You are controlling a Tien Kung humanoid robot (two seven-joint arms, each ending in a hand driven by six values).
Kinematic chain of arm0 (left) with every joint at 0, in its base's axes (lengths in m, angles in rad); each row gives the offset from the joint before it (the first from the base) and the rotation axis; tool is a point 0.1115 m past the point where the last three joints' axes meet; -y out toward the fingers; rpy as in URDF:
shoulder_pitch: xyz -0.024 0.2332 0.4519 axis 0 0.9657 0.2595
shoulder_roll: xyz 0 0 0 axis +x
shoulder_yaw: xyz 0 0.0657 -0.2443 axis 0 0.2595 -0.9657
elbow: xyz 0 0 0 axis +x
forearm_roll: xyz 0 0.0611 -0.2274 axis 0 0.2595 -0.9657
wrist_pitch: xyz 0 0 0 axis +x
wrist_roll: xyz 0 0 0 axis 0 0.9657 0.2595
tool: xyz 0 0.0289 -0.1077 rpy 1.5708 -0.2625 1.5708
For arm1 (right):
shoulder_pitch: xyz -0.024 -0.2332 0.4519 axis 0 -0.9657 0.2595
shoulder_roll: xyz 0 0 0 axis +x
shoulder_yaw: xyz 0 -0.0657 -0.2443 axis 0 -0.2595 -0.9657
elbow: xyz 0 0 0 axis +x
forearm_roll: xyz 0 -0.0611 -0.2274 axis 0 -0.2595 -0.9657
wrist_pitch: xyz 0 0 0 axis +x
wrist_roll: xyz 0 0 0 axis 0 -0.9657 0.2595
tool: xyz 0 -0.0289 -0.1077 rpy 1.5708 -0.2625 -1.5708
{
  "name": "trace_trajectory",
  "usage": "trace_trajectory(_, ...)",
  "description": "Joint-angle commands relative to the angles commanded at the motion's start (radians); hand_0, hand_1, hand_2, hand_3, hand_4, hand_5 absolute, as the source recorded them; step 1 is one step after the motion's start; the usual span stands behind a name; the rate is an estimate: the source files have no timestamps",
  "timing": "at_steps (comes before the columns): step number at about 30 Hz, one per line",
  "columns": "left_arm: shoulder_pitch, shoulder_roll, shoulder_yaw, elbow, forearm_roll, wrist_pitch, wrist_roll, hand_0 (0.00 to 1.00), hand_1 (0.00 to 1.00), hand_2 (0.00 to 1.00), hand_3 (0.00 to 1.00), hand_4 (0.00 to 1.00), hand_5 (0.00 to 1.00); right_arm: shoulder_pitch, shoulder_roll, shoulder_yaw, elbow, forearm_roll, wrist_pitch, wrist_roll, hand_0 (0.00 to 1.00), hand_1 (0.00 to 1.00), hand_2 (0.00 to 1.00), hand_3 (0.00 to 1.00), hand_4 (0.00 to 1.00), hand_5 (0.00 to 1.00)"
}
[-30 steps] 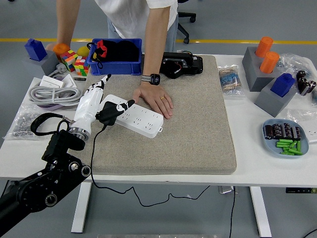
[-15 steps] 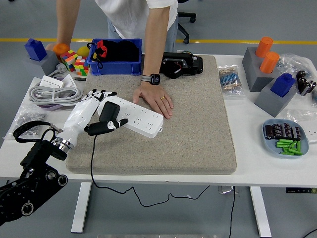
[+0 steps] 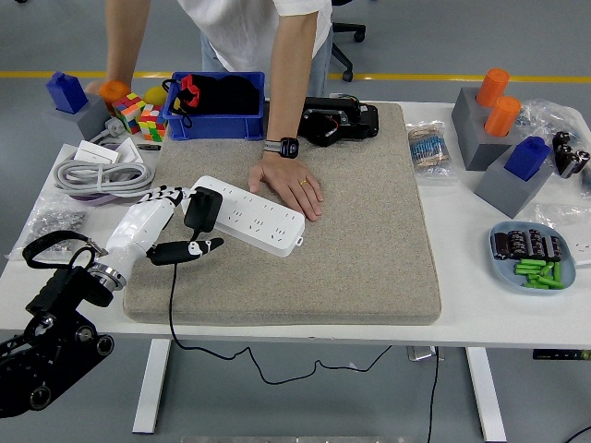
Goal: Press the white button,pick up the black plug,place it near the board,insert it into the board
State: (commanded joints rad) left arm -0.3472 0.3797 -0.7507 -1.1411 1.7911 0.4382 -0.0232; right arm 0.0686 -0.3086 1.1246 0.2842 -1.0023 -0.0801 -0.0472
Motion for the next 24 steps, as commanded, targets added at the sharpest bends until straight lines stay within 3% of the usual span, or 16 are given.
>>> trace_trajectory(24, -0.046, -0.041, 0.055, 0.028, 0.016, -0.013, 0.025, 0.975, 0.971, 0.913, 0.878, 0.929, 0.708, -0.005, 0.000, -0.006, -0.001, 0.002, -0.001, 0.001, 0.605, 0.577, 0.569, 0.582, 0.647, 0.360)
